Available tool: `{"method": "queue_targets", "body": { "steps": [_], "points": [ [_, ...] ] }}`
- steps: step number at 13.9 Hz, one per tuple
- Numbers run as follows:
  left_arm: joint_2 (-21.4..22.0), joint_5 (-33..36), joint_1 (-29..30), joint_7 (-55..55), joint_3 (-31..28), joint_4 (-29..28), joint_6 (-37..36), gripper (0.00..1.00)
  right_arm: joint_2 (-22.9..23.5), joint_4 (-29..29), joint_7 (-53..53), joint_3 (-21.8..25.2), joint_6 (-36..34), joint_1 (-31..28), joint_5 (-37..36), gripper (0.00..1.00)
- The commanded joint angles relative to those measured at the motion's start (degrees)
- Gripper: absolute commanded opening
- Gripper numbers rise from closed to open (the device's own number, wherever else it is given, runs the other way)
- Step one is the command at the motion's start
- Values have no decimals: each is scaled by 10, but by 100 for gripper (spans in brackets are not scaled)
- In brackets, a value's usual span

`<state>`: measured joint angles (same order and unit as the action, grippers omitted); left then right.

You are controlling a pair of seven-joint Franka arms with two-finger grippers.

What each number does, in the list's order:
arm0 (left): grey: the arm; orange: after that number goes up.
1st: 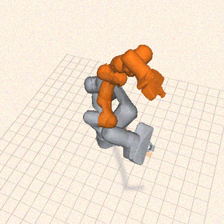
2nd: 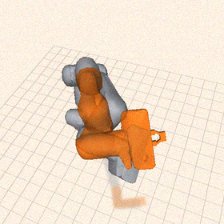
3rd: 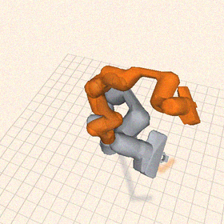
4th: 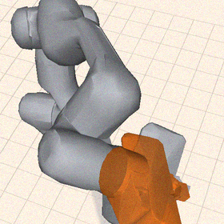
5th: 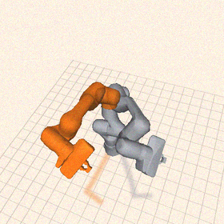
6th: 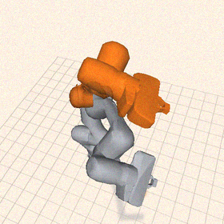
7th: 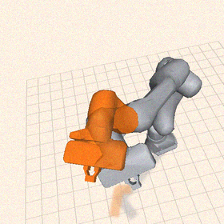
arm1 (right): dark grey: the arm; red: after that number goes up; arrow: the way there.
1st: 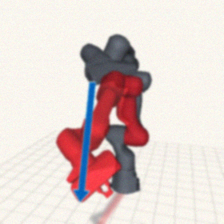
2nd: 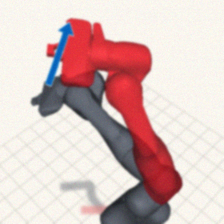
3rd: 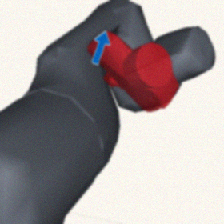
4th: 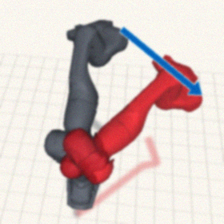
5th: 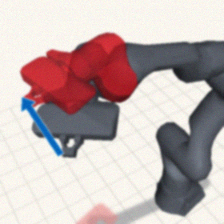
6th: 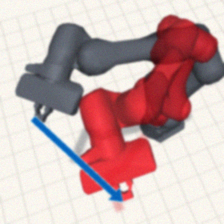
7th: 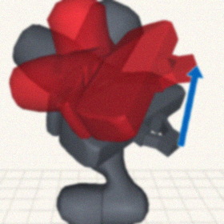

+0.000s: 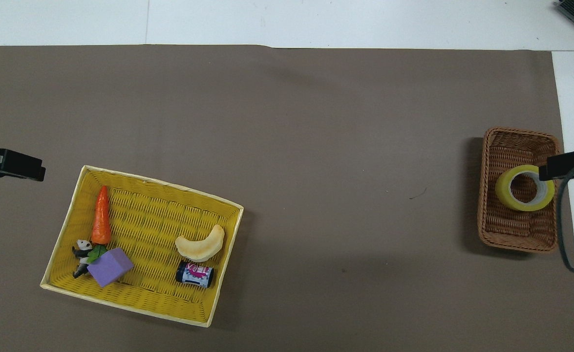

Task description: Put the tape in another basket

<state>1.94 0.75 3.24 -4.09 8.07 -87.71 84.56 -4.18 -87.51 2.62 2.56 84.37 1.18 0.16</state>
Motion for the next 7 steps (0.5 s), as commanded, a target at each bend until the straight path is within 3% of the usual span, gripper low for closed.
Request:
{"method": "queue_targets", "body": {
  "steps": [1, 7],
  "points": [
    [2, 7, 6, 2, 5, 5, -10, 100, -7, -7, -13, -5, -2, -6, -6, 100],
    [2, 7, 6, 1, 5, 5, -10, 100, -22, -28, 43, -12, 1, 1, -4, 100]
  ]
}}
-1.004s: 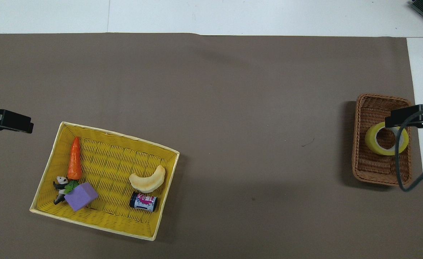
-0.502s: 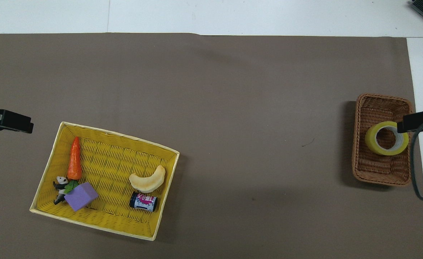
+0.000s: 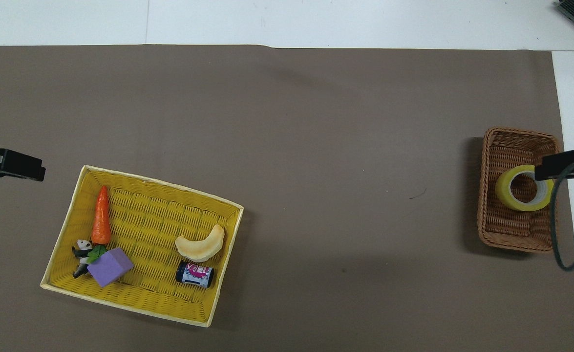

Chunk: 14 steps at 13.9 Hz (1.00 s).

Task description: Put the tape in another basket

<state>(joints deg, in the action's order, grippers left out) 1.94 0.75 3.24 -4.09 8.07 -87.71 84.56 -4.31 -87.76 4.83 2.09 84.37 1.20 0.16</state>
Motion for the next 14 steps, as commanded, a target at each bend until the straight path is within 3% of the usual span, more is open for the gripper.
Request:
{"method": "queue_targets", "body": {
  "steps": [1, 4, 14],
  "points": [
    [2, 7, 6, 2, 5, 5, -10, 100, -20, -25, 16, -9, 2, -1, -3, 100],
    [2, 7, 6, 1, 5, 5, -10, 100, -15, -21, 13, -8, 30, -6, -9, 100],
    [2, 7, 6, 2, 5, 5, -10, 100, -23, -30, -6, -7, 7, -7, -15, 100]
  ]
}}
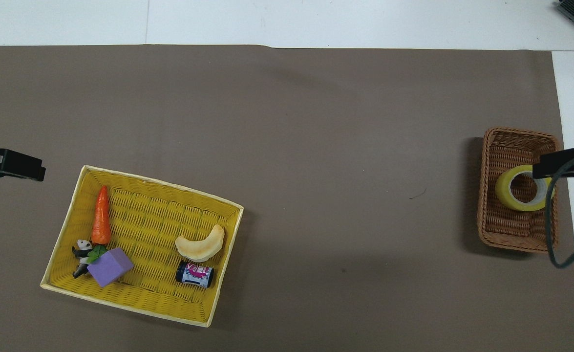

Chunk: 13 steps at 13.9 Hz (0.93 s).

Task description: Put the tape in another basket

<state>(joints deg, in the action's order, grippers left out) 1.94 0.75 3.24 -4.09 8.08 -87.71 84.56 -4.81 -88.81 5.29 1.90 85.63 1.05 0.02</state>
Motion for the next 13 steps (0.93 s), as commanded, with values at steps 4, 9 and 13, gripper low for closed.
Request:
{"method": "queue_targets", "body": {
  "steps": [4, 9, 13],
  "points": [
    [2, 7, 6, 1, 5, 5, -10, 100, -16, 3, -51, -8, -35, 1, -49, 100],
    [2, 7, 6, 1, 5, 5, -10, 100, -18, -4, -43, -6, -32, -3, -11, 100],
    [2, 7, 6, 1, 5, 5, -10, 100, -30, -21, -16, -6, -29, -4, 11, 100]
  ]
}}
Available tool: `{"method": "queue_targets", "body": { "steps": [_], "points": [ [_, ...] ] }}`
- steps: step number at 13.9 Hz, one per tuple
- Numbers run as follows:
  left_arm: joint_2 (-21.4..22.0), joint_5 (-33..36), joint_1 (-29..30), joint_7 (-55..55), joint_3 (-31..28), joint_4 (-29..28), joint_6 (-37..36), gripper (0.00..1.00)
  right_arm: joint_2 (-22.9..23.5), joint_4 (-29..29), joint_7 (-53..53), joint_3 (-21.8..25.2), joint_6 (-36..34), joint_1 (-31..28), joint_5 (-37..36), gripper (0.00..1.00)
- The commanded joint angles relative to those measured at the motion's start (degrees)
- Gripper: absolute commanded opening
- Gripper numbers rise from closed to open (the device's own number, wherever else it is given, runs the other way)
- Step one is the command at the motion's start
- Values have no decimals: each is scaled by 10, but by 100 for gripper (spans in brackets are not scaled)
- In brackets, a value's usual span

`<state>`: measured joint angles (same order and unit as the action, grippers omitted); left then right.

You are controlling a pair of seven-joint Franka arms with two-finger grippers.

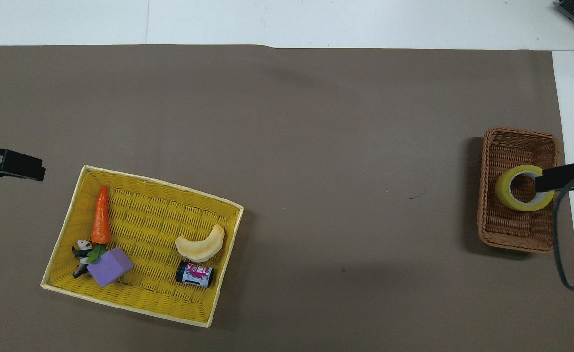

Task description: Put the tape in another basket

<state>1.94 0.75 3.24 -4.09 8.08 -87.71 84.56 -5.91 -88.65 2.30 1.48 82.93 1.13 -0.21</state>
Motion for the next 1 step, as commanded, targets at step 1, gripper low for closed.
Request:
{"method": "queue_targets", "body": {
  "steps": [1],
  "points": [
    [2, 7, 6, 1, 5, 5, -10, 100, -22, -27, 11, -1, -2, -4, 12, 100]
  ]
}}
